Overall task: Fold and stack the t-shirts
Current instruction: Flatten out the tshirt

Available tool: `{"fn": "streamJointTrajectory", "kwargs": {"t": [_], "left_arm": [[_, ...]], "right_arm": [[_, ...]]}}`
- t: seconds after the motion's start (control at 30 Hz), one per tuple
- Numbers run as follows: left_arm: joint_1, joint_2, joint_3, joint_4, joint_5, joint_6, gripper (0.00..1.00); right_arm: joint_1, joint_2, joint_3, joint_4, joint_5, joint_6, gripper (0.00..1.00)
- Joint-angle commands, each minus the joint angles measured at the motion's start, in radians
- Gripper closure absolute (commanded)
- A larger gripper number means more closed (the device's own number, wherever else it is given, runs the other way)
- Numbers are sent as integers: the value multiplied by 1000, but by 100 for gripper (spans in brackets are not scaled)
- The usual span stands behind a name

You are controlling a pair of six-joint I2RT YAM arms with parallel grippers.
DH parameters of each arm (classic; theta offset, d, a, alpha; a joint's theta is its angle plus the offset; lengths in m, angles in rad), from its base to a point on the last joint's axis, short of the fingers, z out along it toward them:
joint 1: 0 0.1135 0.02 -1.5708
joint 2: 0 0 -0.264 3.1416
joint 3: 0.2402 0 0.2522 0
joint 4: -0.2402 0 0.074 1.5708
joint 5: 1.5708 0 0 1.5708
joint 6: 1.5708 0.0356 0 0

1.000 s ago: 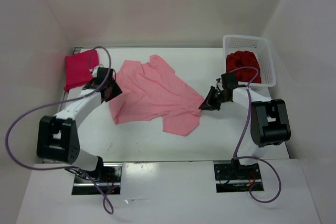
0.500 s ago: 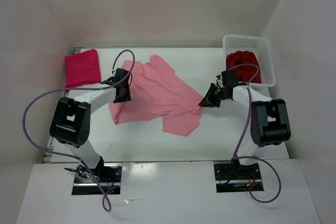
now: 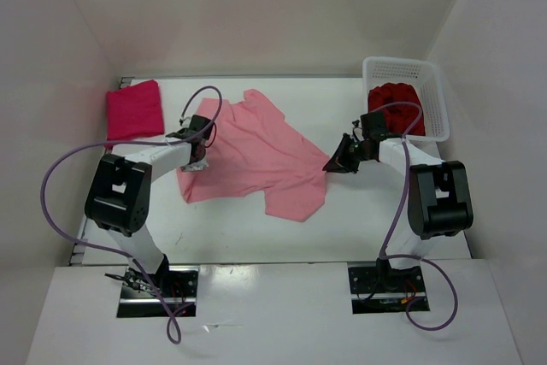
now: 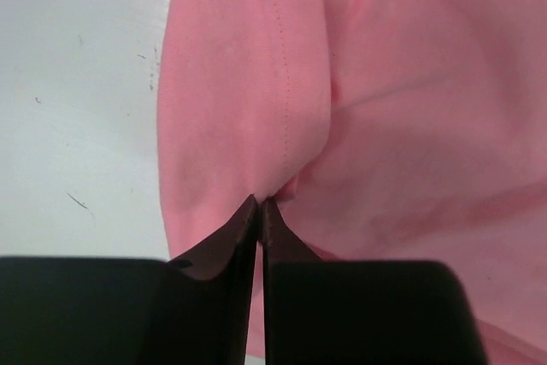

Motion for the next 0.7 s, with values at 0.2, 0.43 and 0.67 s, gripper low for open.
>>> {"fn": "streamJointTrajectory", "kwargs": {"t": [0.2,0.43,0.67], "left_arm": [[257,-358,-150,2,112,-138,97],[552,-539,-365,22,300,-292,28],[561,-576,-308,-7,296,-278,0]], "right_arm": [[9,-13,-14,27,42,7,90],[9,-33,-14,9,47,-3,90],[9,-33,-33,9,37,-13,90]]}}
